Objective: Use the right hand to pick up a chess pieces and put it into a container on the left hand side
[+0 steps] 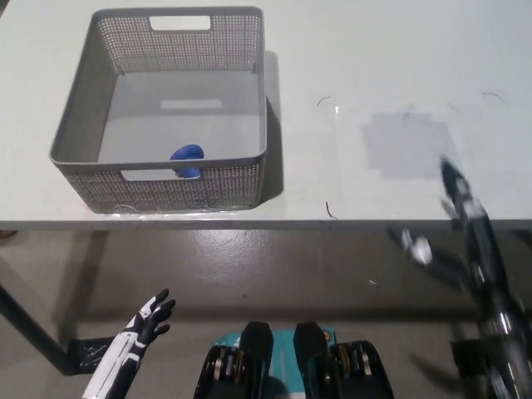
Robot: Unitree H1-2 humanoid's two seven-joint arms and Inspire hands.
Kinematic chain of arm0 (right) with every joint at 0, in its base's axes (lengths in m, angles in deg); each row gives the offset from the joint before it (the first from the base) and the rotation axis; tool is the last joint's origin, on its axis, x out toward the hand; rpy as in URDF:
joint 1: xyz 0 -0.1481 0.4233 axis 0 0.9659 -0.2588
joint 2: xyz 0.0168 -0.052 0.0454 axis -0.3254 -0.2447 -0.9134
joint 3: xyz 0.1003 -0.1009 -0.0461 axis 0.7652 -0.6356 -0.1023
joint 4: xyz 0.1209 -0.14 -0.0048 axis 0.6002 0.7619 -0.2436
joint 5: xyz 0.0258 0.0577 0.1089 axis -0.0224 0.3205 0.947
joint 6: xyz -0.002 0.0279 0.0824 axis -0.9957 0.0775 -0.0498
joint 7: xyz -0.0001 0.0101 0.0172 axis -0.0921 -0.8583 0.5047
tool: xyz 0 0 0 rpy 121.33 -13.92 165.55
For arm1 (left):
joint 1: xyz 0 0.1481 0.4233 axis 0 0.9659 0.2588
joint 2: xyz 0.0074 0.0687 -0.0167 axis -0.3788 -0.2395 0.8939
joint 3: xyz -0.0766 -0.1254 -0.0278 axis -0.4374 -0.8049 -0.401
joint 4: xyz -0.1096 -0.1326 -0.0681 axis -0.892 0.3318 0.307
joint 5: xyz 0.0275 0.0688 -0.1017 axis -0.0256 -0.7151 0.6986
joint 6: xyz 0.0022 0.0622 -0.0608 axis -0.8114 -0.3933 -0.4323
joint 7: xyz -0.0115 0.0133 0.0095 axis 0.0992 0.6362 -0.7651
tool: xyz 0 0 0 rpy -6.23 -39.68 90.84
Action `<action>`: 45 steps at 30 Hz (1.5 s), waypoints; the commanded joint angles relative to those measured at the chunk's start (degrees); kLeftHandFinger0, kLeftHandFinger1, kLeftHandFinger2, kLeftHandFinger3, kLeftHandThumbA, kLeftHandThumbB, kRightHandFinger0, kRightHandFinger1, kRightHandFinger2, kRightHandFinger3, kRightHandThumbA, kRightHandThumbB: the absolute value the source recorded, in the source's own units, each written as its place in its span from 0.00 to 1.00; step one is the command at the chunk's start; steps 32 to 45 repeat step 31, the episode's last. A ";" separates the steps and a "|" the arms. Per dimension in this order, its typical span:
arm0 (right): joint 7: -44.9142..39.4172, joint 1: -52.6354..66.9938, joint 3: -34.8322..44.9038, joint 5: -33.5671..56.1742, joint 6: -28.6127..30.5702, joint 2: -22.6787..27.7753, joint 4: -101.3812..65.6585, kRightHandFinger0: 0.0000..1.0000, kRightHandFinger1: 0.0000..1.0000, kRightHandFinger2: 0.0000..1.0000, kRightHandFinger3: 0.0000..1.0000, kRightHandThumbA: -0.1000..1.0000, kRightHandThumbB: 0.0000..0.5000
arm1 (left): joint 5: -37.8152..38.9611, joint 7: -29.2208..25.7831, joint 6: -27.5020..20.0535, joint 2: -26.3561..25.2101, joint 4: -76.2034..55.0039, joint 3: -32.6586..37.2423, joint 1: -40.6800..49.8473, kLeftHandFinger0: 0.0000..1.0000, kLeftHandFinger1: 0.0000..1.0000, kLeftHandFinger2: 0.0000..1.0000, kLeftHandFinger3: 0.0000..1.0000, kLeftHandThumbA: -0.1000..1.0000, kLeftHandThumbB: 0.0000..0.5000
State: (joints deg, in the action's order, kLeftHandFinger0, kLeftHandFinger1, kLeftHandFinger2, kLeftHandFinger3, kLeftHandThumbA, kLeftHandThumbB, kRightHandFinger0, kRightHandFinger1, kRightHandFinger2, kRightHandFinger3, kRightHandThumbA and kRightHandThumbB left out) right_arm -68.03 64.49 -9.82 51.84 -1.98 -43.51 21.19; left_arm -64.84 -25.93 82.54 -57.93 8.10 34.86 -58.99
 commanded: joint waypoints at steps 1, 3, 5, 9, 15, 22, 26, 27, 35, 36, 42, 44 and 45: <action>-1.98 4.42 0.93 7.42 11.28 -0.65 -3.49 1.00 1.00 1.00 1.00 1.00 0.67 | 0.87 -0.47 -1.80 0.01 -1.28 -0.94 0.00 1.00 1.00 1.00 1.00 1.00 0.61; -2.23 5.42 0.72 7.44 13.16 -0.56 -1.62 1.00 1.00 1.00 1.00 1.00 0.65 | 0.82 -0.55 -1.49 0.00 -1.83 -1.07 -0.11 1.00 1.00 1.00 1.00 1.00 0.61; -2.80 6.27 1.12 9.12 13.38 -0.67 0.37 1.00 1.00 1.00 1.00 1.00 0.65 | 1.12 -0.32 -1.37 -0.15 -1.89 -1.13 -0.70 1.00 1.00 1.00 1.00 1.00 0.58; -3.88 7.55 0.76 10.19 16.20 -0.58 3.21 1.00 1.00 1.00 1.00 1.00 0.64 | 0.87 -0.33 -1.77 -0.57 -1.75 -1.41 -0.92 1.00 1.00 1.00 1.00 1.00 0.61; -5.09 8.74 0.50 11.41 15.04 -0.48 5.43 1.00 1.00 1.00 1.00 1.00 0.56 | 0.73 -0.64 -2.35 -0.35 -0.87 -1.78 -2.05 1.00 1.00 1.00 1.00 1.00 0.60; -5.29 7.81 0.76 11.56 12.95 -0.80 5.66 1.00 1.00 1.00 1.00 1.00 0.79 | 0.72 -0.14 -1.26 -0.30 -1.55 -1.66 -2.03 1.00 1.00 1.00 1.00 1.00 0.61; -5.82 7.55 0.14 10.60 13.37 -0.66 6.23 1.00 1.00 1.00 1.00 1.00 0.64 | 0.75 -0.08 -0.92 -0.39 -1.76 -1.69 -1.90 1.00 1.00 1.00 1.00 1.00 0.62; -6.16 7.66 0.03 10.93 13.26 -0.63 6.24 1.00 1.00 1.00 1.00 1.00 0.62 | 0.71 -0.03 -1.03 -0.43 -1.79 -1.63 -1.77 1.00 1.00 1.00 1.00 1.00 0.61; -6.68 8.63 0.06 11.36 13.50 -0.36 6.08 1.00 1.00 1.00 1.00 1.00 0.55 | 0.84 0.07 -1.20 -0.16 -1.85 -1.37 -1.08 1.00 1.00 1.00 1.00 1.00 0.59; -6.68 8.63 0.06 11.36 13.50 -0.36 6.08 1.00 1.00 1.00 1.00 1.00 0.55 | 0.84 0.07 -1.20 -0.16 -1.85 -1.37 -1.08 1.00 1.00 1.00 1.00 1.00 0.59; -6.68 8.63 0.06 11.36 13.50 -0.36 6.08 1.00 1.00 1.00 1.00 1.00 0.55 | 0.84 0.07 -1.20 -0.16 -1.85 -1.37 -1.08 1.00 1.00 1.00 1.00 1.00 0.59; -6.68 8.63 0.06 11.36 13.50 -0.36 6.08 1.00 1.00 1.00 1.00 1.00 0.55 | 0.84 0.07 -1.20 -0.16 -1.85 -1.37 -1.08 1.00 1.00 1.00 1.00 1.00 0.59; -6.68 8.63 0.06 11.36 13.50 -0.36 6.08 1.00 1.00 1.00 1.00 1.00 0.55 | 0.84 0.07 -1.20 -0.16 -1.85 -1.37 -1.08 1.00 1.00 1.00 1.00 1.00 0.59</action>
